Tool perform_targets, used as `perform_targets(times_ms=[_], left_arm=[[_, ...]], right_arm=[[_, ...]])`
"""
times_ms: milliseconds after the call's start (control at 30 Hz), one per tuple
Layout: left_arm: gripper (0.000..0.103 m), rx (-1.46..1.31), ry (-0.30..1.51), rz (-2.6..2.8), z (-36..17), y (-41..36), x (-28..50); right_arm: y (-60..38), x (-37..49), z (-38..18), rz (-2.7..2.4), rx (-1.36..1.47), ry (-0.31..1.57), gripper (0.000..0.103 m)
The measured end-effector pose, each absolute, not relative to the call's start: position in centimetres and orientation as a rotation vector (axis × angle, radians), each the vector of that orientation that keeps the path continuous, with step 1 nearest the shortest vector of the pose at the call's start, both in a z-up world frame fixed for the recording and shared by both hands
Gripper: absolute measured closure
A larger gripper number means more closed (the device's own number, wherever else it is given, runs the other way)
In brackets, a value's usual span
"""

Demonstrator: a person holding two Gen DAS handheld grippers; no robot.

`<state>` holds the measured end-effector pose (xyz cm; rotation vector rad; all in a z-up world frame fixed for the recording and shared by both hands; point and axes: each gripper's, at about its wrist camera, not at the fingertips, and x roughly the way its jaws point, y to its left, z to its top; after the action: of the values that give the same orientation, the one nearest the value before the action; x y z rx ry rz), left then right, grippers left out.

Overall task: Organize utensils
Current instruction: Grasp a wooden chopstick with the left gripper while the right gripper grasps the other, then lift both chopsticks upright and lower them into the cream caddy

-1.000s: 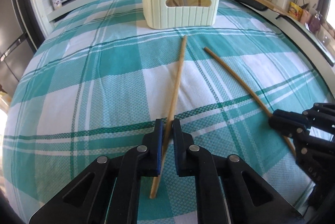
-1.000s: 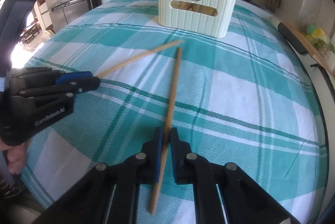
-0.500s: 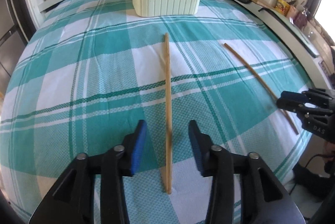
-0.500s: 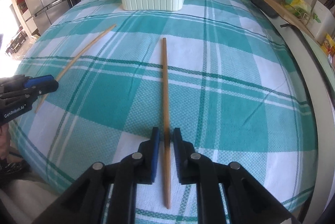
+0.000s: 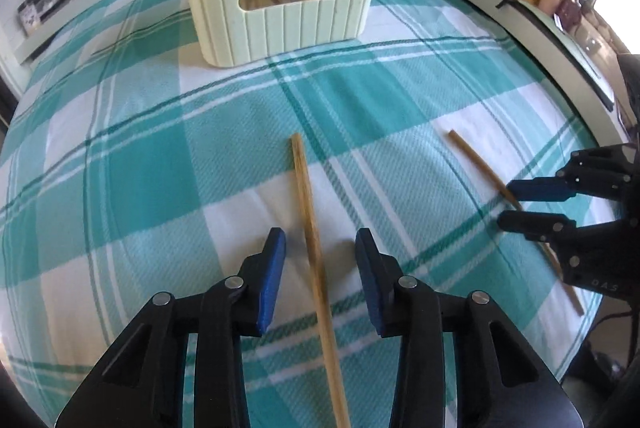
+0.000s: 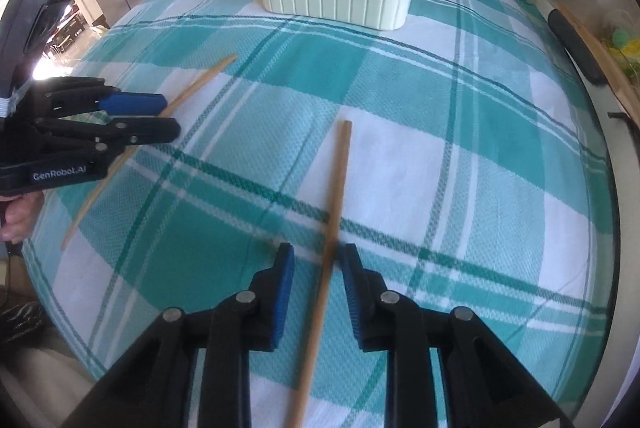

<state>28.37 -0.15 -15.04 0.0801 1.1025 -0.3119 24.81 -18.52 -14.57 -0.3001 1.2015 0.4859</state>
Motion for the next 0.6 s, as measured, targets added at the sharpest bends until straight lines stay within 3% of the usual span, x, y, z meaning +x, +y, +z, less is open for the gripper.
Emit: perform_targets(times_ms=[100,200,233,400,600], left_arm=[[0.069,0.11,1.127,-0.316,-15.0,-0.8,30.3],[0.096,0.132,1.137,-0.312,-15.1,-1.2,31.0],[0.098,0.127,1.135,-0.319,-15.1,-1.2,31.1],[0.099,0.063,1.049,-0.31,-13.0,-0.2,30.7],[0.099,-0.012,0.863,-0.283,-6.3,2.3,28.5]], right_arm=[[-17.6,27.3,-14.7,0.492,-0.272,1.207,0.079],[-17.2,29.2,-14.7,0.484,-0.271,1.213,0.093],[-17.1,29.6,-14.8,0.491,-0.267,1.219,0.097],[-18.0,30.4,-13.5,0.507,-0.159,1.173,0.098],[-19.6,28.7,-7.1,0.514,-0.05,0.976,0.098]])
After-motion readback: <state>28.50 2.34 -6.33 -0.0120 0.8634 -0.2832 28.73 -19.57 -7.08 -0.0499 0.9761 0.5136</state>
